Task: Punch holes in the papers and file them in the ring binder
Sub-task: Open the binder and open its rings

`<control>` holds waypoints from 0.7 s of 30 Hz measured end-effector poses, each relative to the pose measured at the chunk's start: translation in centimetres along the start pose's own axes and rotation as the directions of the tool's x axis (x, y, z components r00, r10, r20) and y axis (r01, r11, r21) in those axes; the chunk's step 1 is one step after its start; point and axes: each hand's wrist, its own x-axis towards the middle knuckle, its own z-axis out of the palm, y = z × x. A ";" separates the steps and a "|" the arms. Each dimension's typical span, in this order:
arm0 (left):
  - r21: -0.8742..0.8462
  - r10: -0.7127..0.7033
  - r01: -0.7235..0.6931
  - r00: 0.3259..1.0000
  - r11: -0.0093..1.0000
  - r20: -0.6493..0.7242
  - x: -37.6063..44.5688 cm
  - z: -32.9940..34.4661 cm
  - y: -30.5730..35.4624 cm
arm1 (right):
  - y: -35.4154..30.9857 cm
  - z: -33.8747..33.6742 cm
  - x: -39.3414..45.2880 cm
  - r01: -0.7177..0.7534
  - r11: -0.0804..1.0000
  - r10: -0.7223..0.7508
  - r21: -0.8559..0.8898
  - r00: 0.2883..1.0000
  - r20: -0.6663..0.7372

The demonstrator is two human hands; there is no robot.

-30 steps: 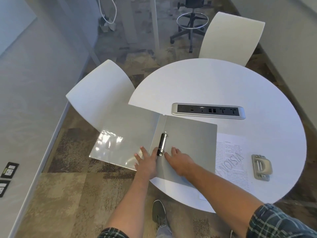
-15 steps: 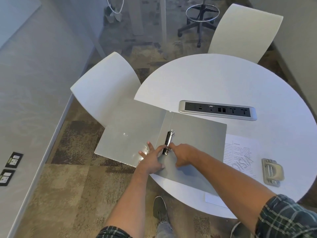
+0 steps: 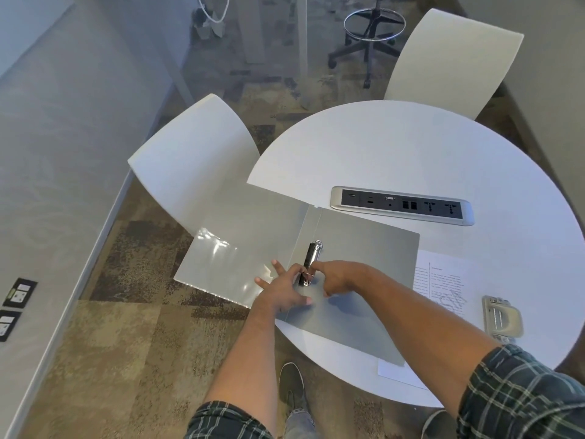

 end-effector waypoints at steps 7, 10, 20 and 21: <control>-0.047 -0.002 0.001 1.000 0.999 -0.021 0.0 -0.4 -0.6 | 0.1 0.6 0.1 0.021 0.999 -0.021 0.050 1.000 0.004; -0.066 -0.011 0.009 1.000 0.998 -0.024 -0.3 -0.5 -0.7 | 0.1 0.7 0.0 0.020 0.998 -0.020 0.058 1.000 0.008; -0.023 -0.038 0.037 0.998 0.999 -0.054 -1.1 -0.1 0.0 | 0.4 2.5 -1.1 0.009 0.999 -0.006 0.034 0.995 -0.103; -0.006 -0.048 0.048 0.997 0.999 -0.058 -1.1 0.1 0.1 | 0.4 2.7 -1.2 0.015 0.999 -0.011 0.032 0.993 -0.120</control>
